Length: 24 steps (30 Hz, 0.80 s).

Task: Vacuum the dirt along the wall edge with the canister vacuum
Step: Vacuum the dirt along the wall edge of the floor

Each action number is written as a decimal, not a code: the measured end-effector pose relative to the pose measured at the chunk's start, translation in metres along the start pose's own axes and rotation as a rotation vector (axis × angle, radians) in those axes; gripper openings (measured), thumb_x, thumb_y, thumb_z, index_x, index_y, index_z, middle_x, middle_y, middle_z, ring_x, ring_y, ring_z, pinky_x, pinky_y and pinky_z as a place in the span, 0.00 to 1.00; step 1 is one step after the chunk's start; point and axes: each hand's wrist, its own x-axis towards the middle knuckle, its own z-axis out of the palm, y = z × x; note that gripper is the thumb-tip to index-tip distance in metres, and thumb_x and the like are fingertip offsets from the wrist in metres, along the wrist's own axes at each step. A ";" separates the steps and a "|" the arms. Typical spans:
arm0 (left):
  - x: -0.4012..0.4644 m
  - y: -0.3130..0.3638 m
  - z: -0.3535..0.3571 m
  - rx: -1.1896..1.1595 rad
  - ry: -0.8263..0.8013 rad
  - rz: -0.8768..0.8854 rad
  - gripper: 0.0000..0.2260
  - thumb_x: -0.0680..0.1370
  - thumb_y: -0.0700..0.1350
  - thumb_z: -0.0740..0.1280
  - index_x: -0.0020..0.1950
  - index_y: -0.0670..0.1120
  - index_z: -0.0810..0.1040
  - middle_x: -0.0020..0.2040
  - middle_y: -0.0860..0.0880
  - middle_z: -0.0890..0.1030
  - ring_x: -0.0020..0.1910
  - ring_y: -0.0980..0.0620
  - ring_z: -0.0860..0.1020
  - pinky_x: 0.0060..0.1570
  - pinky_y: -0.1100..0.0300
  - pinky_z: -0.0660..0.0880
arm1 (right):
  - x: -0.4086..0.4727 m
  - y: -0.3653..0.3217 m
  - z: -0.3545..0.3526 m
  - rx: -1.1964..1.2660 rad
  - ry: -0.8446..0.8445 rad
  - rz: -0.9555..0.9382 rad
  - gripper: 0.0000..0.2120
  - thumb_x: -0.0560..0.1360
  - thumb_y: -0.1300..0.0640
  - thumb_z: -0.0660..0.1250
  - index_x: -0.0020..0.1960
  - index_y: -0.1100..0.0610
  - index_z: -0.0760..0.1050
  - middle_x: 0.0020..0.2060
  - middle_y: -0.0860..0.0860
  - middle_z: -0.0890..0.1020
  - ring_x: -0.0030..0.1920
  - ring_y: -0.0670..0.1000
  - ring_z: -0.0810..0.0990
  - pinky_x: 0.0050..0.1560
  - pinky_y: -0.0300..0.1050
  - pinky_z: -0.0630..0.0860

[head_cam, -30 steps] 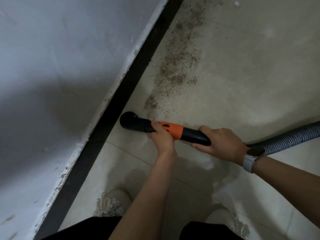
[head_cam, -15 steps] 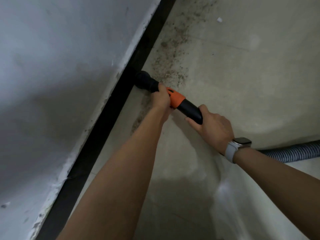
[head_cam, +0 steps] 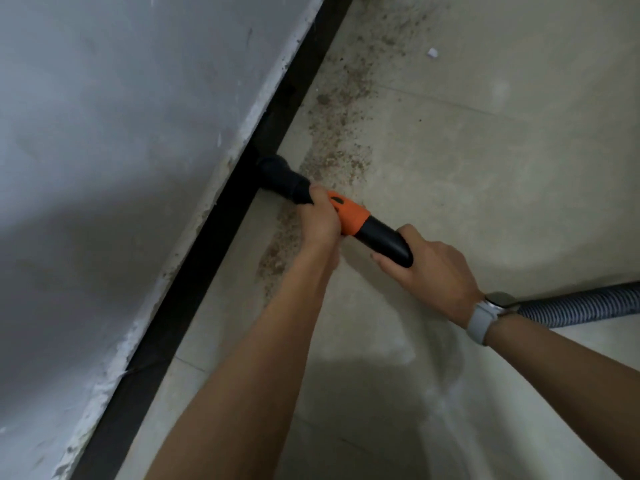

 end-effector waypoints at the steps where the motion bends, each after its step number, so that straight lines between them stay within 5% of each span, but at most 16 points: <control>1: -0.012 -0.006 -0.009 -0.025 0.008 -0.012 0.20 0.82 0.53 0.55 0.66 0.39 0.67 0.53 0.45 0.76 0.43 0.52 0.76 0.46 0.56 0.76 | -0.008 0.000 -0.001 -0.007 -0.024 -0.027 0.21 0.73 0.36 0.59 0.52 0.53 0.68 0.33 0.49 0.74 0.31 0.55 0.75 0.28 0.44 0.62; 4: -0.052 -0.014 -0.035 -0.066 0.039 -0.028 0.18 0.83 0.52 0.53 0.66 0.42 0.67 0.51 0.46 0.75 0.46 0.51 0.76 0.60 0.47 0.74 | -0.030 0.000 -0.002 -0.013 -0.068 -0.120 0.21 0.73 0.37 0.61 0.53 0.53 0.70 0.36 0.51 0.79 0.34 0.56 0.78 0.30 0.45 0.62; 8: -0.095 -0.034 -0.070 -0.113 0.158 -0.042 0.17 0.83 0.52 0.54 0.66 0.42 0.65 0.58 0.44 0.75 0.54 0.48 0.76 0.63 0.47 0.72 | -0.060 -0.004 0.001 0.002 -0.121 -0.260 0.19 0.73 0.40 0.65 0.52 0.55 0.73 0.35 0.52 0.81 0.32 0.56 0.78 0.29 0.43 0.59; 15: -0.120 -0.075 -0.093 -0.221 0.253 -0.182 0.22 0.83 0.50 0.55 0.72 0.40 0.60 0.64 0.40 0.73 0.45 0.50 0.76 0.43 0.55 0.76 | -0.086 -0.001 0.006 -0.067 -0.352 -0.270 0.22 0.74 0.35 0.59 0.56 0.52 0.69 0.40 0.51 0.81 0.36 0.52 0.78 0.34 0.43 0.65; 24: -0.099 -0.073 -0.067 -0.022 0.195 -0.180 0.24 0.83 0.52 0.54 0.73 0.38 0.56 0.67 0.37 0.70 0.62 0.40 0.73 0.63 0.44 0.71 | -0.100 0.008 0.010 0.009 -0.219 -0.107 0.20 0.73 0.36 0.60 0.54 0.51 0.71 0.32 0.47 0.74 0.33 0.51 0.76 0.30 0.42 0.63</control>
